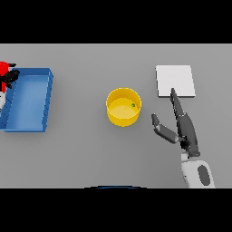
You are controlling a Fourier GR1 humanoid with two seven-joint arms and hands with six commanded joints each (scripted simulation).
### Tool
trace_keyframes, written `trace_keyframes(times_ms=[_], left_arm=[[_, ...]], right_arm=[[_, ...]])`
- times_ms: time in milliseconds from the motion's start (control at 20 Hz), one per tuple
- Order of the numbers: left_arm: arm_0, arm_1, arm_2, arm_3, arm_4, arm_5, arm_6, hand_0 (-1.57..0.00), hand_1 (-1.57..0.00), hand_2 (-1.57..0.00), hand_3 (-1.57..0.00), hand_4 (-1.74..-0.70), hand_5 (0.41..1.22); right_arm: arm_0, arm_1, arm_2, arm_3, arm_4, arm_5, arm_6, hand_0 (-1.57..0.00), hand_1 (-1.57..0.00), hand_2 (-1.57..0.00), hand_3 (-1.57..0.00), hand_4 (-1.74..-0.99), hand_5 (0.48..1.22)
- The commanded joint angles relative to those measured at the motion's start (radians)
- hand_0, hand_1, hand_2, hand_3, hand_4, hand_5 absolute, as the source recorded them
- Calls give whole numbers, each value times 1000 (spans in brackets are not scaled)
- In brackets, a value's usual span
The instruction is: Pick up the red beaker and tilt it to pour out 1 green nut into yellow bowl. Pick up the yellow bowl and place it on the metallic measuring scale.
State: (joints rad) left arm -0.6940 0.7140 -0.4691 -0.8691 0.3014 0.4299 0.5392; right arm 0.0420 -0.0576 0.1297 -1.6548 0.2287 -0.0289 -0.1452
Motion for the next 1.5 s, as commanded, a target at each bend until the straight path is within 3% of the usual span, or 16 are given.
trace_keyframes(times_ms=[0,50,100,150,200,300,450,700,850,950,1050,1150,1200,1350,1450], left_arm=[[31,26,-10,-56,17,-11,25,-1571,-1571,-1571,-1366,-1735,955],[53,52,-32,-118,31,-29,52,-1571,-1571,-1571,-1407,-1661,888],[78,82,-35,-167,53,-47,40,-1571,-1571,-1571,-1368,-1493,827],[97,104,-53,-209,51,-86,16,-1571,-1545,-1489,-1238,-1311,774],[100,117,-63,-226,52,-131,-9,-1495,-1380,-1311,-1098,-1155,740],[120,143,-52,-267,101,-212,-35,-1003,-883,-839,-707,-933,697],[131,165,-79,-273,88,-268,-25,-513,-452,-429,-361,-785,656],[112,141,-97,-213,38,-252,-57,-167,-147,-140,-118,-724,647],[86,125,-99,-193,15,-219,-56,-85,-75,-71,-60,-705,653],[107,136,-83,-223,20,-189,-105,-54,-48,-45,-38,-711,663],[103,124,-78,-212,19,-177,-121,-34,-30,-29,-24,-710,679],[105,132,-78,-216,14,-172,-122,-22,-19,-18,-15,-710,689],[105,131,-75,-220,20,-171,-119,-17,-15,-14,-12,-713,683],[108,116,-64,-212,37,-179,-149,-8,-7,-7,-6,-720,667],[108,114,-69,-228,39,-176,-141,-5,-4,-4,-3,-719,665]], right_arm=[[-3,-11,-8,-5,-9,7,0,1,1,1,1,-1168,679],[-9,-10,-10,4,-9,4,2,1,1,1,1,-1165,678],[-2,-5,3,-2,1,5,-5,1,1,1,1,-1165,675],[-6,-7,0,-1,4,1,3,1,1,1,1,-1163,671],[-14,-5,0,7,8,-4,10,1,1,1,1,-1159,669],[-5,1,9,19,18,-5,-7,1,1,1,1,-1162,671],[-4,-7,5,9,8,2,-21,1,1,1,1,-1147,680],[-12,-8,4,9,11,1,1,1,1,1,1,-1164,688],[-1,-8,9,0,25,-9,6,1,1,1,1,-1178,679],[-9,-19,33,-14,82,-21,39,1,1,1,1,-1163,677],[-18,-44,58,-14,99,17,14,1,1,1,1,-1132,703],[-61,-109,77,-3,126,78,11,1,1,1,1,-1153,728],[-97,-147,94,0,155,111,35,1,1,1,1,-1172,728],[-210,-249,183,34,308,182,72,1,1,1,1,-1216,704],[-299,-292,253,71,400,226,55,1,1,1,1,-1222,701]])
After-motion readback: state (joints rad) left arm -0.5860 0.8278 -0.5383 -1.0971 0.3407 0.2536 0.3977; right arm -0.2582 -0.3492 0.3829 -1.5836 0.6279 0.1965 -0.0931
